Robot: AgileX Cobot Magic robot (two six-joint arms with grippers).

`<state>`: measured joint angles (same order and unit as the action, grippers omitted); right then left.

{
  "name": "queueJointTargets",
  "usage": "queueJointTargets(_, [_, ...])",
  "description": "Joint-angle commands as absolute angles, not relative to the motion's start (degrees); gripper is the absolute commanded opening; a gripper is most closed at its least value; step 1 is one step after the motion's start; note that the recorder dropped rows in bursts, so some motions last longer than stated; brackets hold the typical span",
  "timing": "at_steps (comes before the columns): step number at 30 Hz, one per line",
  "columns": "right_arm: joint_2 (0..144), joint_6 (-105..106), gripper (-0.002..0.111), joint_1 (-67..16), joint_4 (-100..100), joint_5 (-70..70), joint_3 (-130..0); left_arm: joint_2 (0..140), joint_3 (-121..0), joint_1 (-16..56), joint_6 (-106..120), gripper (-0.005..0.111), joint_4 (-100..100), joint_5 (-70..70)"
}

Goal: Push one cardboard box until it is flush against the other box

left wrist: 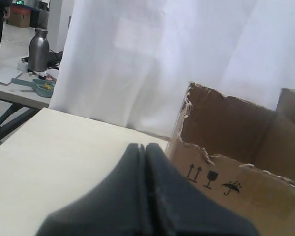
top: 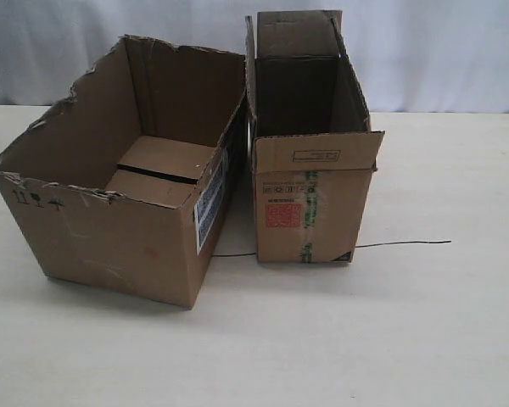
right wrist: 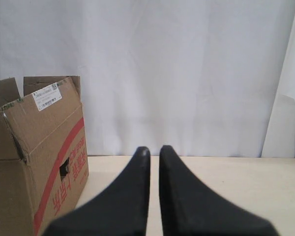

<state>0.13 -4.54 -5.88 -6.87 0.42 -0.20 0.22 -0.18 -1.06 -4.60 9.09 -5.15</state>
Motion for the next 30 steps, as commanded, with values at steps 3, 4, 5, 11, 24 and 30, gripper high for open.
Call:
queueJointTargets(3, [0.0, -4.2, 0.005, -5.4, -6.9, 0.6, 0.0, 0.0, 0.0, -0.6, -6.0, 0.0, 10.1, -1.1])
queueJointTargets(4, [0.0, -4.2, 0.005, -5.5, -6.9, 0.6, 0.0, 0.0, 0.0, -0.6, -6.7, 0.0, 10.3, -1.7])
queueJointTargets(5, [0.0, -4.2, 0.005, -5.5, -6.9, 0.6, 0.0, 0.0, 0.0, -0.6, -7.3, 0.0, 10.3, -2.7])
queueJointTargets(11, [0.0, -4.2, 0.005, -5.5, -6.9, 0.6, 0.0, 2.3, 0.0, -0.6, -4.7, 0.0, 8.7, -5.8])
queueJointTargets(24, [0.0, -4.2, 0.005, -5.5, -6.9, 0.6, 0.0, 33.1, 0.0, 10.5, -4.3, 0.0, 5.0, 8.8])
queueJointTargets(30, [0.0, -4.2, 0.005, -5.5, -6.9, 0.6, 0.0, 48.9, 0.0, 14.7, -4.3, 0.0, -3.0, 21.6])
